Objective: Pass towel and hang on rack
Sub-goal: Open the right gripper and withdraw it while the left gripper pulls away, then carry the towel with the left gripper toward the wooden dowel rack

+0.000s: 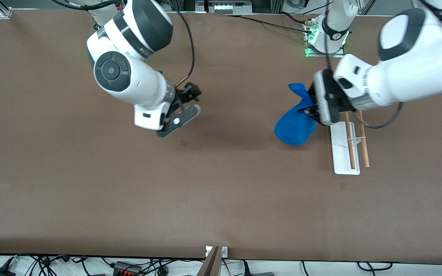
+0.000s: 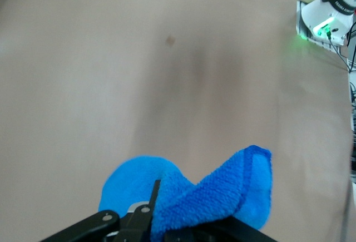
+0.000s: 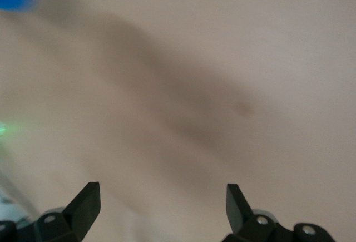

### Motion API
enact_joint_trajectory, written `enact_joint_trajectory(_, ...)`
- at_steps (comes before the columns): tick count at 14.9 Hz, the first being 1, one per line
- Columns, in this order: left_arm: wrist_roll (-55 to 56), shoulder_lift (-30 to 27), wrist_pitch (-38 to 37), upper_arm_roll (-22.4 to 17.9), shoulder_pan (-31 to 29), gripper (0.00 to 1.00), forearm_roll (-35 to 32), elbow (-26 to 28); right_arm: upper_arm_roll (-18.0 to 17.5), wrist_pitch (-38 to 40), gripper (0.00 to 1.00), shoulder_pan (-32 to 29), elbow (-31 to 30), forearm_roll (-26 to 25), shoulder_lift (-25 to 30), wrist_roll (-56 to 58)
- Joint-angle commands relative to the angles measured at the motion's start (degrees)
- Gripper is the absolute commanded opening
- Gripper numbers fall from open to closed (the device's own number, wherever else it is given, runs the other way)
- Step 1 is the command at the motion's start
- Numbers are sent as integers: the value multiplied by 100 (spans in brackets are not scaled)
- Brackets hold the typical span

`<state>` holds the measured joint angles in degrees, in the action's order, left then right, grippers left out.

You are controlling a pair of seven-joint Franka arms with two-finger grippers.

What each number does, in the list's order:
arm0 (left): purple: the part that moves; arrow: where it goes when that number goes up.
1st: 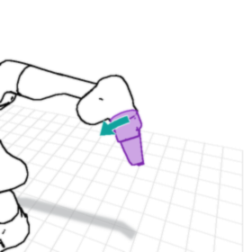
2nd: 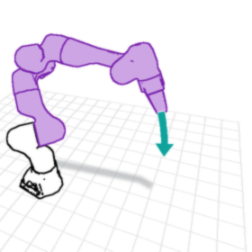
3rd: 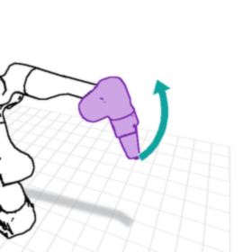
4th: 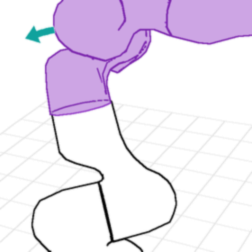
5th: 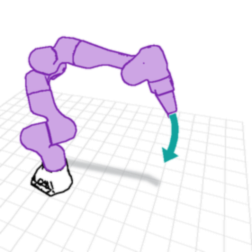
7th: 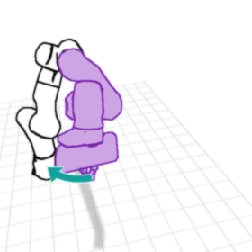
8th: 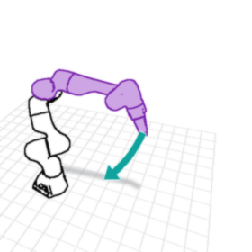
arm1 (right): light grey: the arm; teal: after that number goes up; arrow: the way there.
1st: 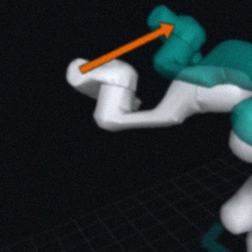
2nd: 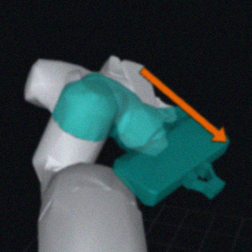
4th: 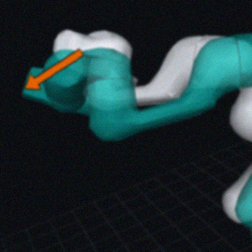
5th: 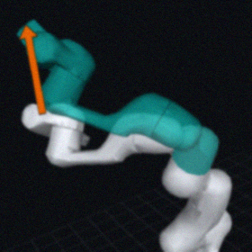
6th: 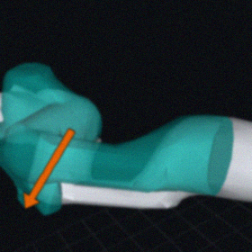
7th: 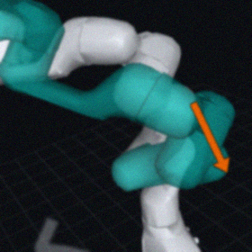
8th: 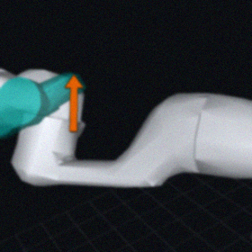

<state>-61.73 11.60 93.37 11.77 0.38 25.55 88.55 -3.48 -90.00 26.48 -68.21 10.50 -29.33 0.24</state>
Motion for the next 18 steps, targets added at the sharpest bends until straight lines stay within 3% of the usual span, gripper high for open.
enact_joint_trajectory(1,241,27,-652,36,-510,1,-488,-433,346,141,100,-291,-122,-268,-3,-303)
enact_joint_trajectory(3,206,62,-1153,53,-1003,0,-848,-584,593,141,100,-468,-122,-329,-12,-594)
enact_joint_trajectory(6,529,18,-1688,-8,-1285,0,-1429,-672,1015,141,100,-538,-175,-479,-12,-1051)
enact_joint_trajectory(12,1040,-158,-1823,-26,-1681,0,-2431,-646,1674,132,100,-600,-148,-846,15,-956)
enact_joint_trajectory(18,2129,132,-1674,-9,-1734,1,-2792,-575,1605,-88,100,-1258,-218,-936,506,-973)
